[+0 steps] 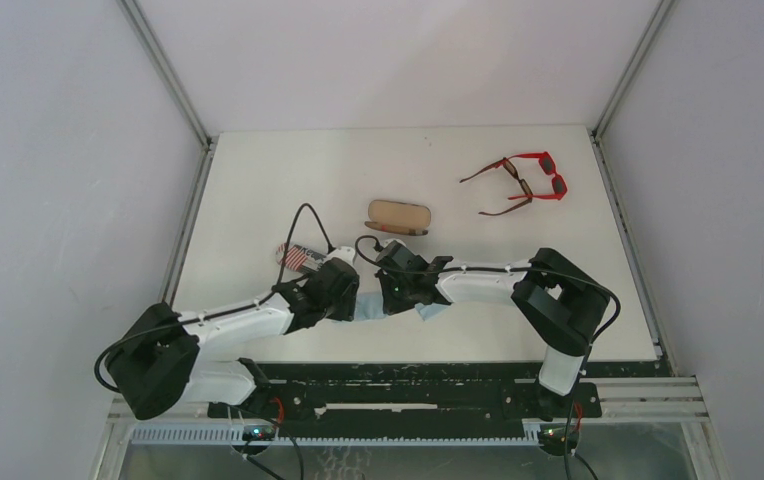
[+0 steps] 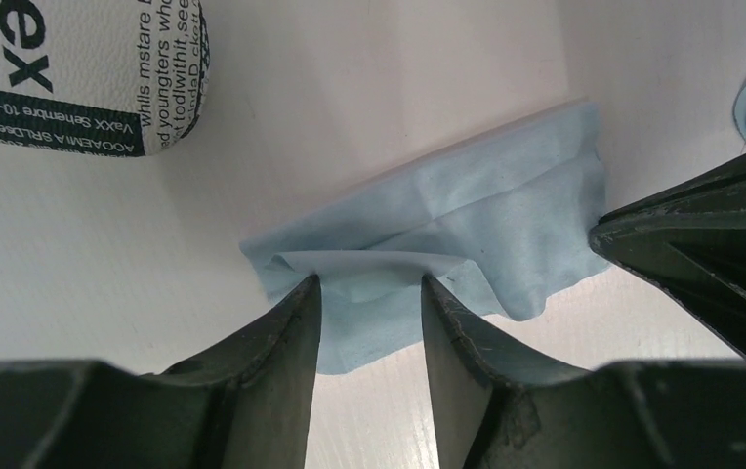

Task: Organize the sunglasses
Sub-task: Pick up the glasses cleaning cloth from the center of the board.

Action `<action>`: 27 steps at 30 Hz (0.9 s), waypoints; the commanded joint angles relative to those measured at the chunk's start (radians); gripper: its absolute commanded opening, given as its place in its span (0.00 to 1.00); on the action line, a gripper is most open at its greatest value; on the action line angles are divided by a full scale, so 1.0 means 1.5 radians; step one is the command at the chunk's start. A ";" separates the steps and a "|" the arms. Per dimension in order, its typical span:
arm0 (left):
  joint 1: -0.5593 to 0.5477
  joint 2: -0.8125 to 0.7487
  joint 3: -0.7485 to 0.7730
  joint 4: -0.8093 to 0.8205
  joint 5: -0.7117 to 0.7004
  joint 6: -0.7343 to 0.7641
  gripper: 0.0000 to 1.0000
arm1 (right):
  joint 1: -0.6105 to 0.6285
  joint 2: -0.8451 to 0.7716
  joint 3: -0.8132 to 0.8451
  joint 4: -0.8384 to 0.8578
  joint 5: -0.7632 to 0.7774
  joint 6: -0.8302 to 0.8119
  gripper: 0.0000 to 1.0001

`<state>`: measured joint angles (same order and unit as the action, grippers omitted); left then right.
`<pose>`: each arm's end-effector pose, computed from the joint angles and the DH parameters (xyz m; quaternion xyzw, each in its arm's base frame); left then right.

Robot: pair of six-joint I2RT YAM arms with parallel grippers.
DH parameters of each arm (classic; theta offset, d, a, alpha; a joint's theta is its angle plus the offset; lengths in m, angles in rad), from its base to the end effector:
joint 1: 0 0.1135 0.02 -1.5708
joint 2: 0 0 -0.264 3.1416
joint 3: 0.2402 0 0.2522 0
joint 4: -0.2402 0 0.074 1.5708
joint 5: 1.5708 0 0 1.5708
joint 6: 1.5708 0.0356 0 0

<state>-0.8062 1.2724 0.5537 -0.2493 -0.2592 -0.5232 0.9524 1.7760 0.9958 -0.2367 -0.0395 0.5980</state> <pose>0.1642 -0.1580 0.1604 0.0956 0.9429 -0.0844 0.3078 0.2005 0.2842 0.1491 -0.1748 0.9457 0.2049 0.1820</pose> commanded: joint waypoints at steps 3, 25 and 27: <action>0.003 0.002 0.023 0.020 -0.007 0.014 0.42 | 0.000 -0.020 0.005 0.010 -0.004 -0.001 0.00; 0.004 0.008 0.014 0.041 -0.008 0.006 0.00 | -0.003 -0.049 -0.006 0.006 0.017 -0.006 0.00; 0.004 0.004 0.013 0.042 -0.010 0.006 0.00 | -0.004 -0.062 -0.011 0.010 0.023 -0.010 0.00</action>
<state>-0.8062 1.2938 0.5537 -0.2180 -0.2588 -0.5198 0.9508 1.7638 0.9894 -0.2386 -0.0341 0.5949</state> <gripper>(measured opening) 0.004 0.002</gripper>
